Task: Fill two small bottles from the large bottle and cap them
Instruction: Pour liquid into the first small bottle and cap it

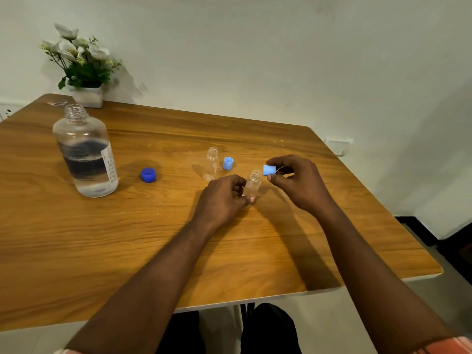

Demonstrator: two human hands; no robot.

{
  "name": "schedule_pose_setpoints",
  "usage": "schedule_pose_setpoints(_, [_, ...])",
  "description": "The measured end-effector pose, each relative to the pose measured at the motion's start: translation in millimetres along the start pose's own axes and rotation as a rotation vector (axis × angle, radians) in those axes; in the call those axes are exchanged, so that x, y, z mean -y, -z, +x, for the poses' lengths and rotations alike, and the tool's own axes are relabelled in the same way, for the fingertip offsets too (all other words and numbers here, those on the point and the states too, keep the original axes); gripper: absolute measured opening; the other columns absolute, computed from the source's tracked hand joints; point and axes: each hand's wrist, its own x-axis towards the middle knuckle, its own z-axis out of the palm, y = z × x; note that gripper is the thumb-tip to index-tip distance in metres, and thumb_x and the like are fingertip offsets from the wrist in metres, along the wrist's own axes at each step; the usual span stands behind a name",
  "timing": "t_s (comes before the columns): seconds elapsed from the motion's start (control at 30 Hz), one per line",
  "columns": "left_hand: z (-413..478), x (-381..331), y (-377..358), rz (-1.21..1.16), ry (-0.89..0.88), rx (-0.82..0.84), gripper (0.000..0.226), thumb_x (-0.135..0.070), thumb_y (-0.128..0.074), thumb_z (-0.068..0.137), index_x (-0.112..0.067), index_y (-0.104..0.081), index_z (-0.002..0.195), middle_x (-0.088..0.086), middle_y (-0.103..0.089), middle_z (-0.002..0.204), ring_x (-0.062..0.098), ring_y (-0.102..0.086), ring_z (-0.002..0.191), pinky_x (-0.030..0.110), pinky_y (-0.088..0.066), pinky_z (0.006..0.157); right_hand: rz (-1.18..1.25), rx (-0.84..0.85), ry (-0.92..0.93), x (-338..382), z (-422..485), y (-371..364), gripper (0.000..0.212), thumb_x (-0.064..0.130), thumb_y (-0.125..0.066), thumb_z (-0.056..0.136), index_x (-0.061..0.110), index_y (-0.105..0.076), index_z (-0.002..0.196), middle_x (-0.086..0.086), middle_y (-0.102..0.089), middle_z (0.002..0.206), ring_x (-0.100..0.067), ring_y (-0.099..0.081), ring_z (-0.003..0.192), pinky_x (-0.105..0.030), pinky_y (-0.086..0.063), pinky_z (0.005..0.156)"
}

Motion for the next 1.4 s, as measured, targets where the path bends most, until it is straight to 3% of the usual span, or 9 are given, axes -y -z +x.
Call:
schedule_pose_setpoints(0.23, [0,0,1,0.019,-0.026,0.023,0.042,-0.033,-0.079,0.075,-0.020,-0.068,0.113,-0.005,-0.072,0.097,0.008,-0.066,0.086,0.032,-0.055,0.077,-0.115,0.154,0.093,13,9,9,0.036,0.009,-0.063,0.092,0.021,-0.064,0.126,0.006,-0.056,0.109,0.000,-0.055,0.093,-0.008,-0.040,0.076])
schedule_pose_setpoints(0.43, [-1,0,2,0.018,-0.042,0.017,0.034,-0.031,-0.079,0.075,-0.021,-0.070,0.106,-0.007,-0.073,0.091,0.007,-0.066,0.081,0.034,-0.055,0.075,-0.121,0.161,0.105,17,14,11,0.037,0.009,-0.062,0.092,0.022,-0.063,0.127,0.007,-0.056,0.113,0.003,-0.054,0.091,-0.002,-0.040,0.070])
schedule_pose_setpoints(0.5, [-1,1,2,0.019,-0.045,0.021,0.033,-0.032,-0.079,0.075,-0.022,-0.070,0.105,-0.007,-0.072,0.090,0.008,-0.066,0.081,0.034,-0.055,0.074,-0.112,0.142,0.103,17,14,12,0.037,0.008,-0.063,0.091,0.020,-0.063,0.127,0.006,-0.058,0.114,0.001,-0.056,0.091,-0.006,-0.040,0.071])
schedule_pose_setpoints(0.6, [-1,2,2,0.023,-0.046,0.024,0.032,-0.033,-0.078,0.075,-0.023,-0.070,0.104,-0.008,-0.072,0.090,0.007,-0.066,0.081,0.032,-0.054,0.073,-0.101,0.112,0.101,17,12,13,0.036,0.007,-0.064,0.090,0.018,-0.064,0.124,0.006,-0.062,0.113,-0.006,-0.058,0.096,-0.010,-0.042,0.076])
schedule_pose_setpoints(0.73, [0,2,2,0.027,-0.043,0.024,0.032,-0.033,-0.078,0.075,-0.025,-0.070,0.105,-0.009,-0.072,0.091,0.006,-0.066,0.082,0.031,-0.054,0.074,-0.071,0.076,0.101,18,12,14,0.033,0.008,-0.067,0.088,0.016,-0.067,0.120,0.009,-0.063,0.107,-0.002,-0.059,0.093,-0.006,-0.042,0.073])
schedule_pose_setpoints(1.07, [-1,3,2,0.034,-0.040,0.030,0.028,-0.032,-0.076,0.076,-0.025,-0.071,0.102,-0.009,-0.073,0.089,0.006,-0.066,0.082,0.034,-0.054,0.074,-0.040,0.150,0.125,27,12,11,0.033,0.011,-0.073,0.083,0.012,-0.070,0.116,0.008,-0.067,0.103,-0.007,-0.064,0.096,-0.017,-0.051,0.081])
schedule_pose_setpoints(1.2, [-1,2,2,0.043,-0.041,0.039,0.028,-0.033,-0.076,0.077,-0.024,-0.070,0.103,-0.008,-0.073,0.091,0.006,-0.066,0.083,0.035,-0.055,0.075,-0.053,0.144,0.120,29,13,9,0.030,0.016,-0.076,0.081,0.013,-0.072,0.110,0.003,-0.069,0.101,-0.006,-0.064,0.090,-0.016,-0.048,0.075])
schedule_pose_setpoints(1.4, [-1,1,1,0.042,-0.049,0.045,0.033,-0.032,-0.076,0.078,-0.025,-0.069,0.109,-0.008,-0.073,0.096,0.006,-0.066,0.084,0.036,-0.056,0.077,-0.151,0.098,0.093,32,14,5,0.024,0.033,-0.080,0.076,0.017,-0.074,0.093,0.007,-0.066,0.079,-0.009,-0.060,0.074,-0.025,-0.047,0.063])
